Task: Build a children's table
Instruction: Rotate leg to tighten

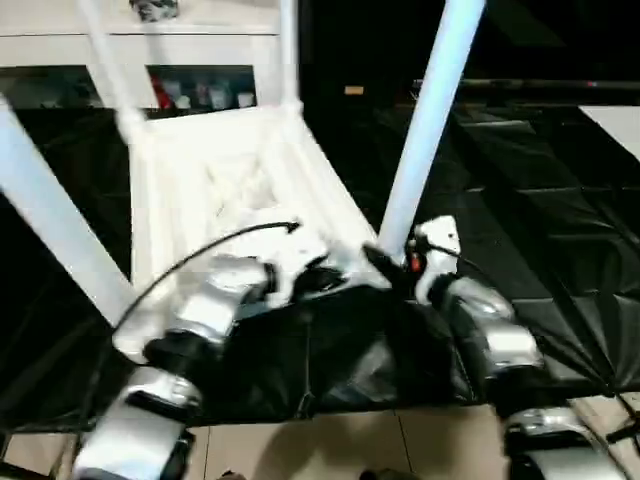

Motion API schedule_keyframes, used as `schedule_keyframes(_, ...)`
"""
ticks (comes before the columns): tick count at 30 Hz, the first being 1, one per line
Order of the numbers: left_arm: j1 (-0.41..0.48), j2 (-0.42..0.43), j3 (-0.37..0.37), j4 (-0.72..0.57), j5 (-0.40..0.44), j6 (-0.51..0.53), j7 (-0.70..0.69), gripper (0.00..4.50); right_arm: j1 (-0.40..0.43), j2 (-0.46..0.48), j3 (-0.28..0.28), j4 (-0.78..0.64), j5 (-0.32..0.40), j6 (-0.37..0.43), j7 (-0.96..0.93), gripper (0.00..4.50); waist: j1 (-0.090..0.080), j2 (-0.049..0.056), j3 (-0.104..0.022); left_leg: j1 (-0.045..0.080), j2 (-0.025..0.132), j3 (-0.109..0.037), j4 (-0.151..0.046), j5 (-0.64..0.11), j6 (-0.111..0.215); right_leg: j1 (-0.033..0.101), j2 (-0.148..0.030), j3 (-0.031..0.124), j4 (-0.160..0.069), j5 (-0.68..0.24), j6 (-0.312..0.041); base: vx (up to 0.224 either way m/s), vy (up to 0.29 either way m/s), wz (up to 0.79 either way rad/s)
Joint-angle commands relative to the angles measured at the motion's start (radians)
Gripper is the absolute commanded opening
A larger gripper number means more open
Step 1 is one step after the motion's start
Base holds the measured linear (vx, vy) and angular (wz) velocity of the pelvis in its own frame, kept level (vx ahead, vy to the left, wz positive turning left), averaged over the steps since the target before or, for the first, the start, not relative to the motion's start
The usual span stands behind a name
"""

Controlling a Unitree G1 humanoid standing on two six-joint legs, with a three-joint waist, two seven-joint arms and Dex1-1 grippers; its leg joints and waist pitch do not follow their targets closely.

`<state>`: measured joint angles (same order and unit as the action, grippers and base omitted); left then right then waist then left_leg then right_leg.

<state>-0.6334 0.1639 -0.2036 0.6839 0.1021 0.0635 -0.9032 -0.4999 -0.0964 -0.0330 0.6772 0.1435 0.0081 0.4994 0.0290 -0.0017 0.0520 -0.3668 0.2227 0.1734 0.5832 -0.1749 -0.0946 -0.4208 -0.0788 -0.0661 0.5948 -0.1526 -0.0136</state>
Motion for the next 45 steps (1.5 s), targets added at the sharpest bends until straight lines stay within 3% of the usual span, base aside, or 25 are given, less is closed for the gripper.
schedule_keyframes(1, 0.006, -0.054, -0.021, -0.036, -0.040, -0.025, 0.002, 0.00, 0.004, 0.028, 0.036, 0.009, -0.036, -0.028, -0.018, 3.19, 0.002, -0.006, -0.072, 0.002, -0.002, 0.010, -0.060, -0.187, 0.056, 0.062, -0.044, 0.034, -0.068, -0.234, -0.205, 0.000, 0.000, 0.00)
schedule_keyframes(6, 0.003, -0.034, -0.018, -0.038, -0.050, -0.035, -0.018, 0.00, -0.002, 0.018, 0.036, 0.021, -0.035, -0.050, -0.011, 3.71, 0.002, -0.005, -0.071, 0.005, -0.002, 0.011, -0.061, -0.212, 0.056, 0.061, -0.043, 0.035, -0.069, -0.246, -0.207, 0.000, 0.000, 0.00)
schedule_keyframes(8, 0.005, -0.015, -0.017, -0.046, -0.053, -0.044, -0.058, 0.00, -0.012, -0.015, 0.044, 0.023, -0.030, -0.047, 0.057, 3.71, 0.003, -0.005, -0.071, 0.004, -0.002, 0.011, -0.060, -0.214, 0.060, 0.063, -0.043, 0.034, -0.069, -0.239, -0.208, 0.000, 0.000, 0.00)
schedule_keyframes(9, 0.006, -0.001, -0.017, -0.048, -0.060, -0.051, -0.094, 0.00, -0.017, -0.034, 0.049, 0.018, -0.020, -0.040, 0.110, 3.71, 0.003, -0.011, -0.071, 0.003, -0.003, 0.012, -0.060, -0.213, 0.067, 0.065, -0.042, 0.034, -0.069, -0.235, -0.210, 0.000, 0.000, 0.00)
schedule_keyframes(13, 0.005, 0.024, -0.023, -0.047, -0.068, -0.073, -0.157, 0.00, -0.016, -0.068, 0.071, -0.005, -0.006, -0.040, 0.223, 3.71, 0.007, -0.008, -0.070, 0.004, 0.000, 0.012, -0.059, -0.214, 0.079, 0.062, -0.045, 0.035, -0.068, -0.238, -0.215, 0.000, 0.000, 0.00)
schedule_keyframes(16, -0.012, 0.079, -0.034, -0.017, -0.090, -0.111, -0.301, 0.00, 0.010, -0.148, 0.147, -0.086, 0.041, 0.010, 0.514, 3.71, 0.013, -0.010, -0.068, 0.004, 0.001, 0.011, -0.060, -0.225, 0.092, 0.065, -0.042, 0.033, -0.069, -0.255, -0.209, 0.000, 0.000, 0.00)
schedule_keyframes(19, -0.025, 0.096, -0.036, -0.002, -0.098, -0.116, -0.344, 0.00, 0.016, -0.177, 0.177, -0.104, 0.048, 0.030, 0.608, 3.71, 0.018, -0.008, -0.069, 0.005, 0.007, 0.013, -0.059, -0.211, 0.085, 0.063, -0.044, 0.034, -0.062, -0.224, -0.225, 0.000, 0.000, 0.00)
schedule_keyframes(20, -0.034, 0.106, -0.038, 0.008, -0.101, -0.116, -0.369, 0.00, 0.015, -0.193, 0.197, -0.107, 0.046, 0.039, 0.660, 3.71, 0.018, -0.014, -0.069, 0.005, 0.005, 0.014, -0.059, -0.211, 0.086, 0.063, -0.043, 0.033, -0.063, -0.226, -0.227, 0.000, 0.000, 0.00)
schedule_keyframes(24, -0.050, 0.130, -0.050, 0.022, -0.108, -0.112, -0.450, 0.00, 0.000, -0.213, 0.235, -0.100, 0.049, 0.069, 0.768, 3.71, 0.032, -0.014, -0.068, 0.007, 0.006, 0.014, -0.058, -0.212, 0.083, 0.061, -0.045, 0.033, -0.063, -0.254, -0.225, 0.000, 0.000, 0.00)
schedule_keyframes(30, -0.044, 0.145, -0.063, 0.011, -0.125, -0.097, -0.535, 0.00, -0.016, -0.238, 0.295, -0.110, 0.056, 0.138, 0.900, 3.29, 0.040, -0.011, -0.070, 0.009, 0.008, 0.013, -0.059, -0.206, 0.074, 0.062, -0.047, 0.034, -0.060, -0.242, -0.231, 0.000, 0.000, 0.00)
schedule_keyframes(35, -0.042, 0.150, -0.072, 0.014, -0.124, -0.097, -0.562, 0.00, -0.014, -0.249, 0.322, -0.109, 0.039, 0.141, 0.942, 2.82, 0.052, -0.012, -0.069, 0.010, 0.009, 0.013, -0.060, -0.206, 0.068, 0.060, -0.048, 0.034, -0.060, -0.250, -0.229, 0.000, 0.000, 0.00)
schedule_keyframes(43, -0.041, 0.154, -0.074, 0.021, -0.122, -0.101, -0.575, 0.00, -0.012, -0.244, 0.317, -0.107, 0.040, 0.143, 0.951, 2.33, 0.055, -0.011, -0.070, 0.010, 0.007, 0.012, -0.061, -0.210, 0.056, 0.061, -0.048, 0.034, -0.061, -0.264, -0.217, 0.000, 0.000, 0.00)
schedule_keyframes(45, -0.046, 0.149, -0.057, 0.027, -0.112, -0.100, -0.521, 0.00, -0.002, -0.229, 0.280, -0.115, 0.056, 0.143, 0.888, 2.30, 0.054, -0.009, -0.069, 0.011, 0.008, 0.012, -0.061, -0.214, 0.055, 0.060, -0.047, 0.034, -0.062, -0.266, -0.216, 0.000, 0.000, 0.00)
